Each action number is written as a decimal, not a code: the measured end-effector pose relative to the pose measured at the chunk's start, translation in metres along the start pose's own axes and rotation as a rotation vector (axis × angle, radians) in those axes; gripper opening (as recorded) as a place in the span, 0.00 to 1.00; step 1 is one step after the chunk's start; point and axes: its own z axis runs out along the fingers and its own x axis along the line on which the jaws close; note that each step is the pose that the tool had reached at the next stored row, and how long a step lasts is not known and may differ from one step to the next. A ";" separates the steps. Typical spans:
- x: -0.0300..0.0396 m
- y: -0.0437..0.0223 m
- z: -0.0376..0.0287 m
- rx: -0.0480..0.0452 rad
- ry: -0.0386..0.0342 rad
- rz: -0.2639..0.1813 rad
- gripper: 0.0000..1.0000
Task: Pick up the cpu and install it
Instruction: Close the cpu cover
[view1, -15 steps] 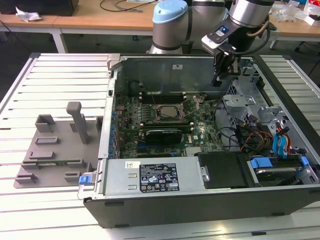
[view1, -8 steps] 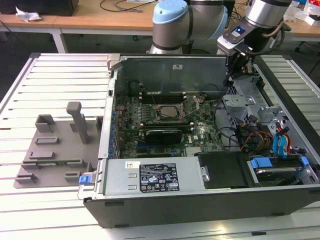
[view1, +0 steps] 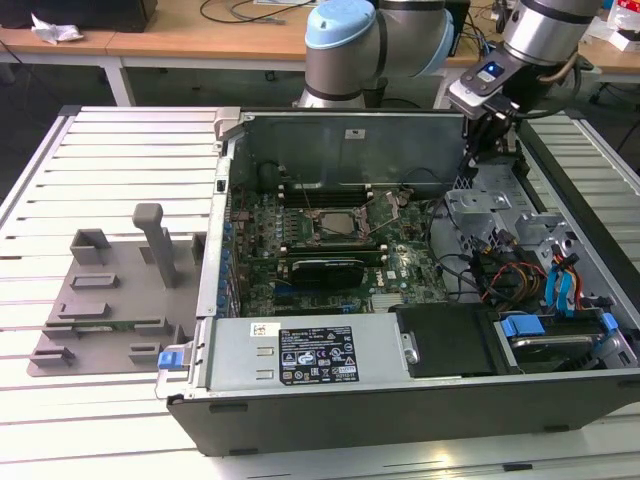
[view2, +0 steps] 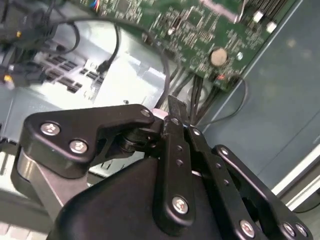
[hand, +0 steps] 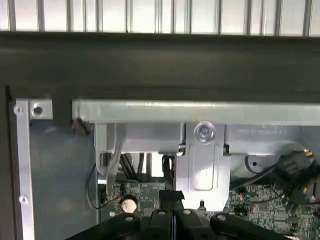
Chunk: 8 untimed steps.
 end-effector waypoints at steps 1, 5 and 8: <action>0.0001 -0.0092 0.0022 -0.0008 0.0001 0.000 0.11; 0.0001 -0.0265 0.0141 -0.0010 -0.0001 0.000 0.11; 0.0002 -0.0452 0.0323 -0.0010 0.0001 0.000 0.11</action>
